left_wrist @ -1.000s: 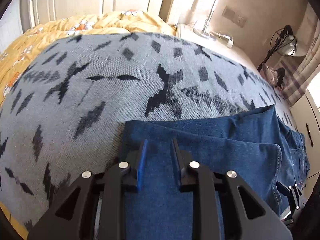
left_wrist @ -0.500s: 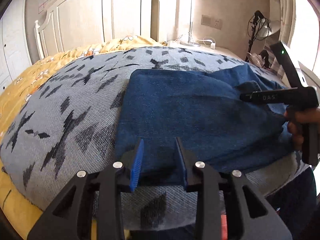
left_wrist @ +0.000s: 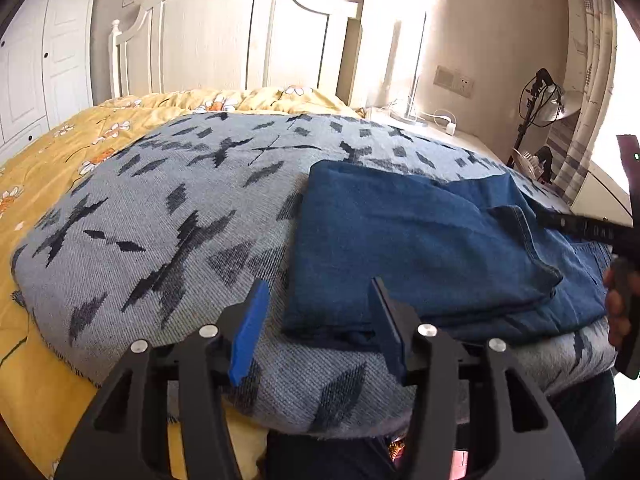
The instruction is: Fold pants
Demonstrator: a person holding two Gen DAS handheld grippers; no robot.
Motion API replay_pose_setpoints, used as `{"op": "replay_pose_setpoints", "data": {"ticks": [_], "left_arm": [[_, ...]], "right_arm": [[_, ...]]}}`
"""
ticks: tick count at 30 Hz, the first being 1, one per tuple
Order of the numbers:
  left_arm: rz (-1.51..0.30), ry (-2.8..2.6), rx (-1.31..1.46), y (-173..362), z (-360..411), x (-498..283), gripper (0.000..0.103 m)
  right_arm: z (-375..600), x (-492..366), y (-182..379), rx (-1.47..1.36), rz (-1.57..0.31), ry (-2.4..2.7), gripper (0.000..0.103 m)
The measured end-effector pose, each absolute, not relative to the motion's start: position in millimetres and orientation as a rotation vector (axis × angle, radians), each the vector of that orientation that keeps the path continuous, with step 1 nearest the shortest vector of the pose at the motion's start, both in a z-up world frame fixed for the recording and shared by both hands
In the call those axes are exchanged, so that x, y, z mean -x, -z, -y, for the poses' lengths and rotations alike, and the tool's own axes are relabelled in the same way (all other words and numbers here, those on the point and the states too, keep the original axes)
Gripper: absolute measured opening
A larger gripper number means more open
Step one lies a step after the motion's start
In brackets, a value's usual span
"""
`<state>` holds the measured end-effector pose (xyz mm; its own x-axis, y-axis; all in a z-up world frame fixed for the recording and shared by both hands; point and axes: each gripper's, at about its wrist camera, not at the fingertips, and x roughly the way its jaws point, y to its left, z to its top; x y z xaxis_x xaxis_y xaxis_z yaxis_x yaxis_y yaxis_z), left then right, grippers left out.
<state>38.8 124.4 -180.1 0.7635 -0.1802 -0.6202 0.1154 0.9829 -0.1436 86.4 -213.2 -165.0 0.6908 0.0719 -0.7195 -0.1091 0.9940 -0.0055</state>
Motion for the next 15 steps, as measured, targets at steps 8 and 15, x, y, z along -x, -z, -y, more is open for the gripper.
{"op": "replay_pose_setpoints", "data": {"ticks": [8,15], "left_arm": [[-0.817,0.145,0.168,194.2,-121.9,-46.0,0.063],[-0.804,0.144,0.319,188.3,-151.4,-41.9,0.064]], "right_arm": [[211.3,-70.7,217.3,0.056,-0.923,-0.122,0.088],[212.9,-57.9,218.7,0.082,-0.925,-0.129,0.088]]}}
